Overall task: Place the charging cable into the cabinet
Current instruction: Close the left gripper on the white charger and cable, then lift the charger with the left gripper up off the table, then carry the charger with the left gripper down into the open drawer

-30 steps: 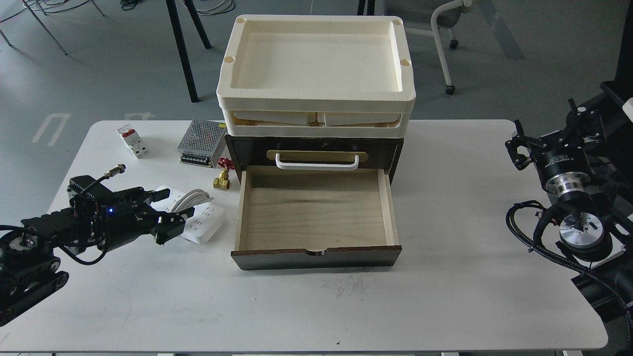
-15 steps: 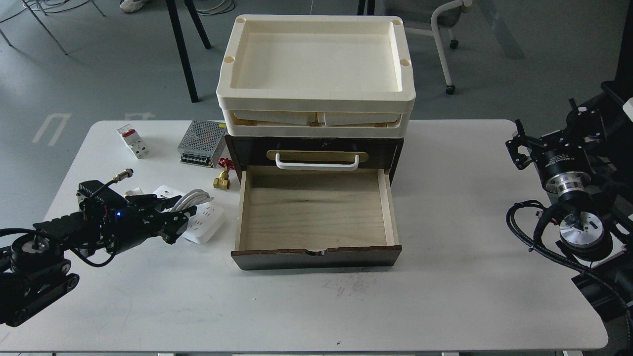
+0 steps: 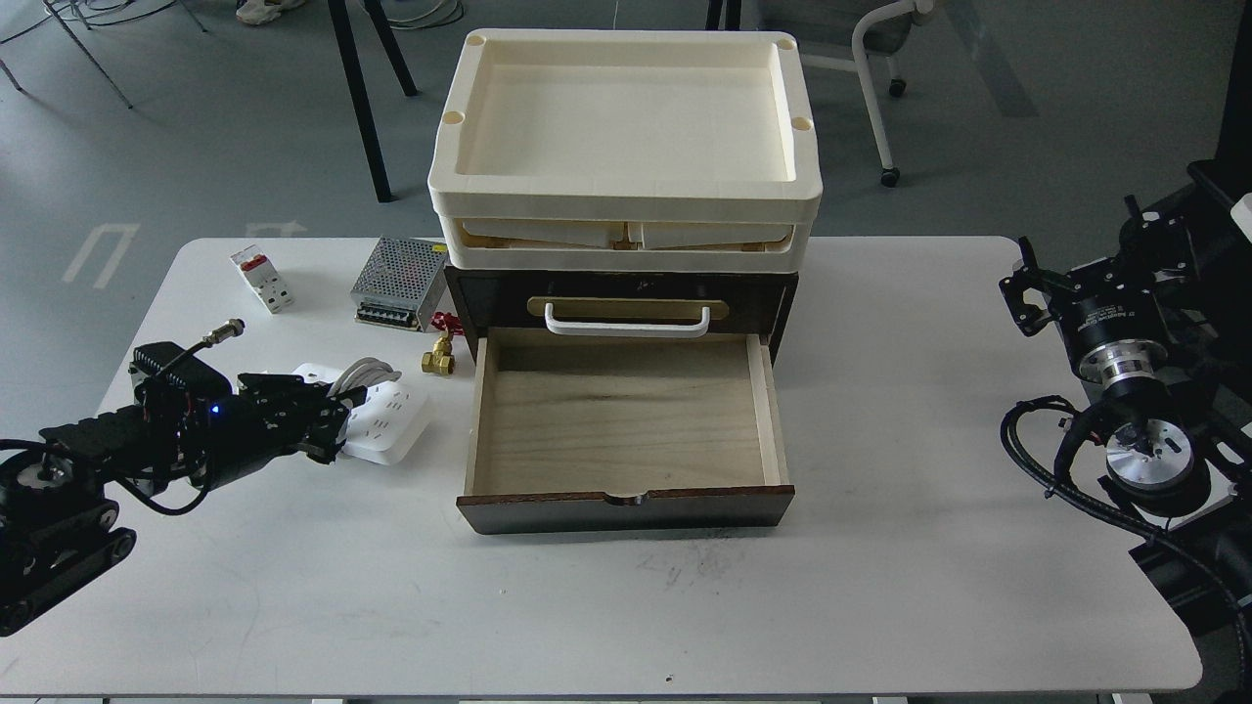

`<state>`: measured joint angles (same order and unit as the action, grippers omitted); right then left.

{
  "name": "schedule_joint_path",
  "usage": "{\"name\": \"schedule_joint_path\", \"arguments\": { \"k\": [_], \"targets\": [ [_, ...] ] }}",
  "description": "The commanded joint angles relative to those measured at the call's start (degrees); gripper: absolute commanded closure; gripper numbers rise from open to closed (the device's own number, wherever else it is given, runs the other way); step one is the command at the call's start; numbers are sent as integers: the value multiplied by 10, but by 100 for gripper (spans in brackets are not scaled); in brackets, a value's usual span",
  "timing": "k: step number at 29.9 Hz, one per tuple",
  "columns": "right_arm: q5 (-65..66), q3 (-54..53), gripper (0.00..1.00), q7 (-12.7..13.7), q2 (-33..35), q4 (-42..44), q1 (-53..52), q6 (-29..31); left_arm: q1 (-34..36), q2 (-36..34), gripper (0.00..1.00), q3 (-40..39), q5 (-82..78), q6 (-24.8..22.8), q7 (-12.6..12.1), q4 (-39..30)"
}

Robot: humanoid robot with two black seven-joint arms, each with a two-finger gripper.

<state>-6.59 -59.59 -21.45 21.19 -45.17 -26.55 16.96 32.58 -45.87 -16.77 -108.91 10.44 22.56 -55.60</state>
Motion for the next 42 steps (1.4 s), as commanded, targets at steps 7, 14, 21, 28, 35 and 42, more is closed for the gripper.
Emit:
{"name": "schedule_joint_path", "arguments": {
  "k": [7,14,21,28,35,42],
  "targets": [
    [0,0,0,0,0,0,0,0,32,-118,89,-13,78,-3,12,-92],
    [0,0,0,0,-1,-1,0,0,80,-174,90,-21,112,-3,29,-95],
    [0,1,0,0,-1,-1,0,0,215,-189,91,-18,115,-32,15,-132],
    [0,1,0,0,-1,-2,1,1,357,-190,92,-19,113,-132,14,-199],
    [0,1,0,0,-1,-2,0,0,477,-179,92,-24,114,-233,-35,-361],
    [0,0,0,0,-1,-2,0,1,476,-172,92,-33,119,-243,13,-420]
  ]
}}
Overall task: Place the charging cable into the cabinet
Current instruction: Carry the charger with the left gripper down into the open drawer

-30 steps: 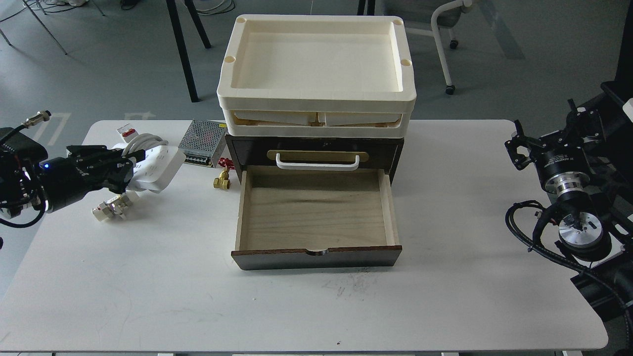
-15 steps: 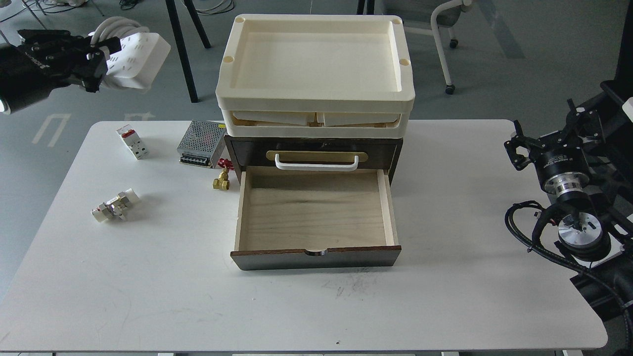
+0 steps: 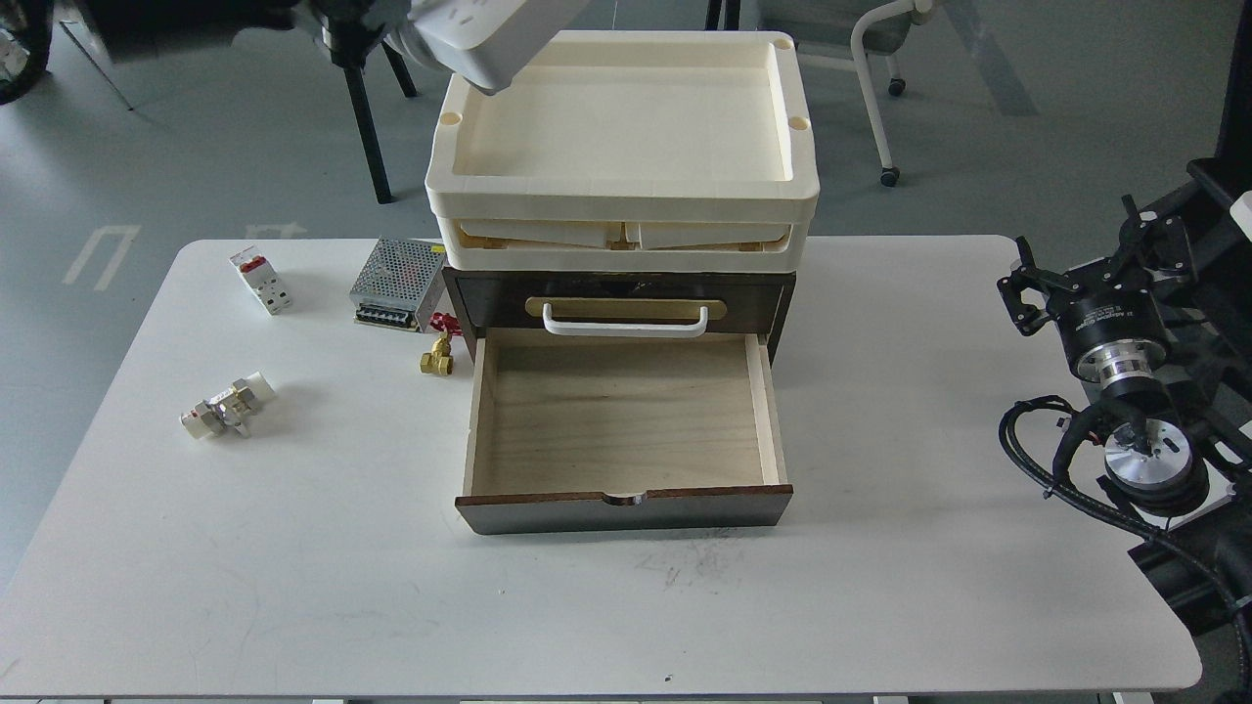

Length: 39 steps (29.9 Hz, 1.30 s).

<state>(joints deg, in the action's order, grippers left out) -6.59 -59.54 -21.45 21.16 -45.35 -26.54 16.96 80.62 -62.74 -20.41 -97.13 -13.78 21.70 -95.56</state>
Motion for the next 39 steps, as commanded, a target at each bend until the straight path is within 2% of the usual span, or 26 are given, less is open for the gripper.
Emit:
{"name": "schedule_joint_path", "arguments": {
  "k": [1,5,11,17,21,27,31,35,39],
  "targets": [
    [0,-1,0,0,-1,0,0,0,-7,-9,92,5,1,-1,28,-31],
    [0,0,0,0,0,0,0,0,-46,-30,92,8,0,3,62,-56],
    [0,0,0,0,0,1,0,0,-109,-60,93,8,1,7,63,-56],
    [0,0,0,0,-1,1,0,1,-221,-60,93,9,0,7,63,-56],
    [0,0,0,0,-1,1,0,1,-260,-51,93,9,0,8,63,-56],
    [0,0,0,0,-1,2,-1,0,-305,5,92,13,1,-7,63,-56],
    [0,0,0,0,-1,0,0,1,-312,37,92,17,1,-44,41,-50],
    [0,0,0,0,-1,0,0,1,-318,67,92,13,-3,-44,34,-32],
    [0,0,0,0,-1,0,0,1,-320,115,92,10,-7,-44,10,11]
  ]
}}
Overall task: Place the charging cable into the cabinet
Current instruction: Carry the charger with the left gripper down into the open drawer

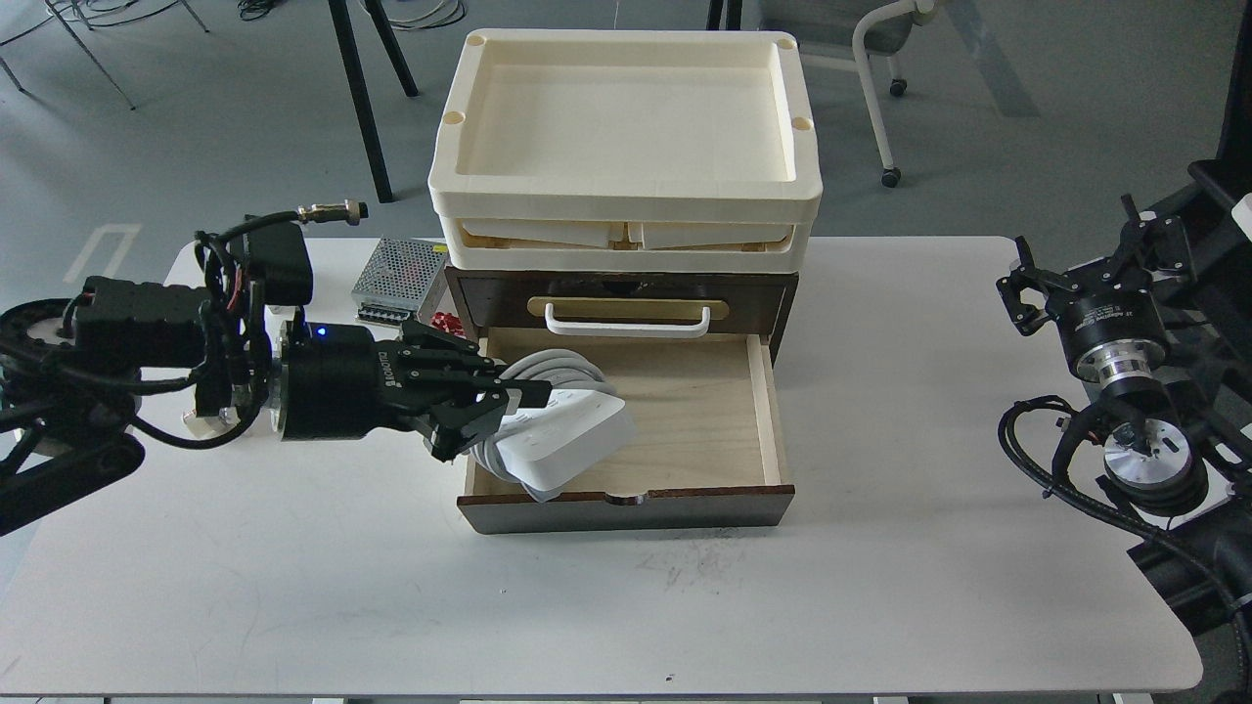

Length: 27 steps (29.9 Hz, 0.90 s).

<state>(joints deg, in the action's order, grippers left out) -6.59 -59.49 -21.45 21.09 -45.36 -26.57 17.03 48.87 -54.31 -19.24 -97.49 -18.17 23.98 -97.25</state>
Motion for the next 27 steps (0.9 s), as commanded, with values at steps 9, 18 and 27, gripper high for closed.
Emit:
{"name": "schedule_joint_path", "arguments": {
  "k": [9,18,27],
  "targets": [
    [0,0,0,0,1,0,0,-1,-10,82,92,-4,-21,1,-20,58],
    [0,0,0,0,0,0,0,-1,-36,145,92,-2,-122,6,-21,123],
    [0,0,0,0,1,0,0,-1,-40,168,91,-4,-132,6,-33,149]
  ]
}}
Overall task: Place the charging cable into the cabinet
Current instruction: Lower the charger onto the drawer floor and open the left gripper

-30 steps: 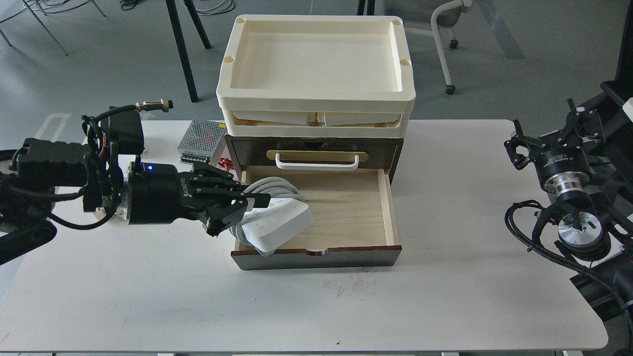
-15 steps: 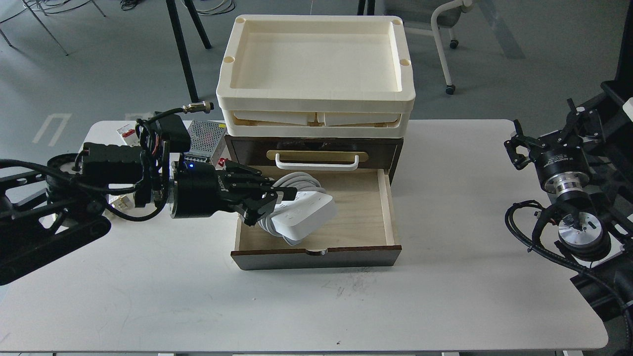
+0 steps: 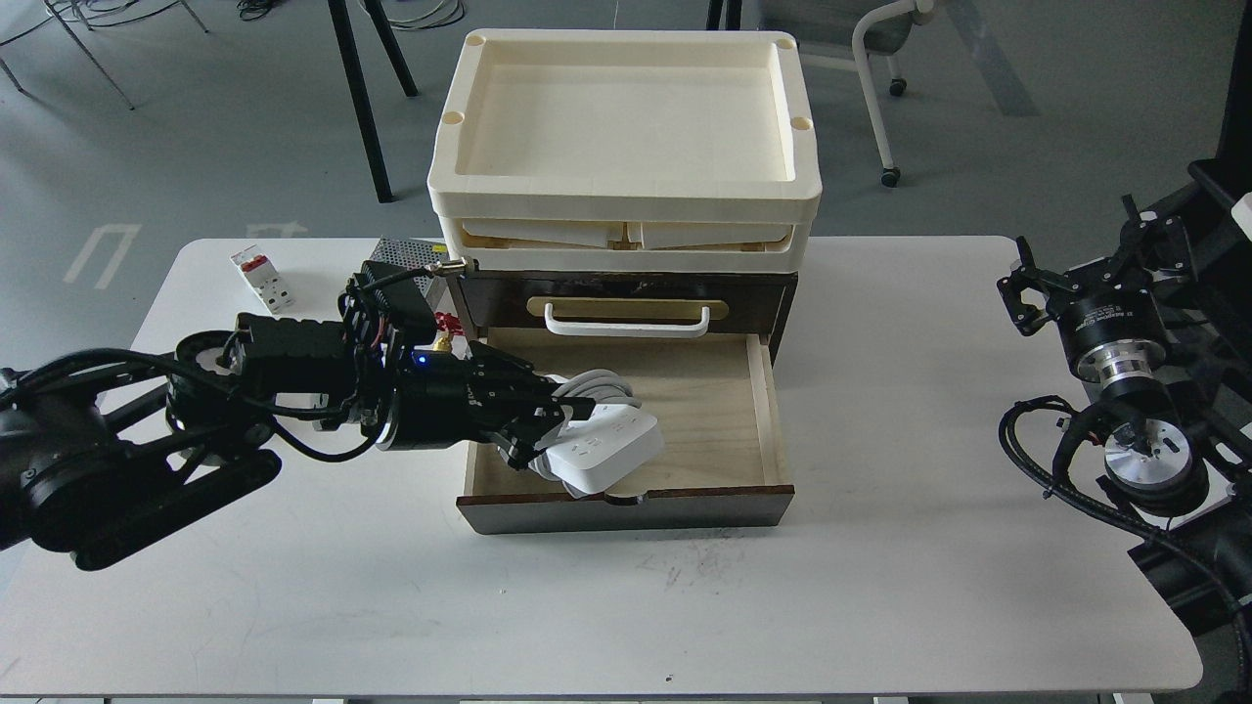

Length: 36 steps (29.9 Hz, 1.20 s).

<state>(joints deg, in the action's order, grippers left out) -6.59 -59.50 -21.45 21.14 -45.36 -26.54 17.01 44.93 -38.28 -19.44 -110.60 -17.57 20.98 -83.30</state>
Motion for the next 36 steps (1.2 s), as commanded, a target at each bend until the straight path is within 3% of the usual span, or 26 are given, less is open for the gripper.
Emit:
{"name": "schedule_joint_path", "arguments": {
  "k": [1,9,19,36],
  "targets": [
    [0,0,0,0,0,0,0,0,0,12,91,-2,-1,0,-5,14],
    [0,1,0,0,0,-3,2,0,-1,29,91,7,-7,0,-52,38],
    [0,1,0,0,0,-2,1,0,6,47,90,7,-28,0,-52,84],
    [0,1,0,0,0,-2,2,0,2,79,89,3,-26,6,-55,83]
  ]
}}
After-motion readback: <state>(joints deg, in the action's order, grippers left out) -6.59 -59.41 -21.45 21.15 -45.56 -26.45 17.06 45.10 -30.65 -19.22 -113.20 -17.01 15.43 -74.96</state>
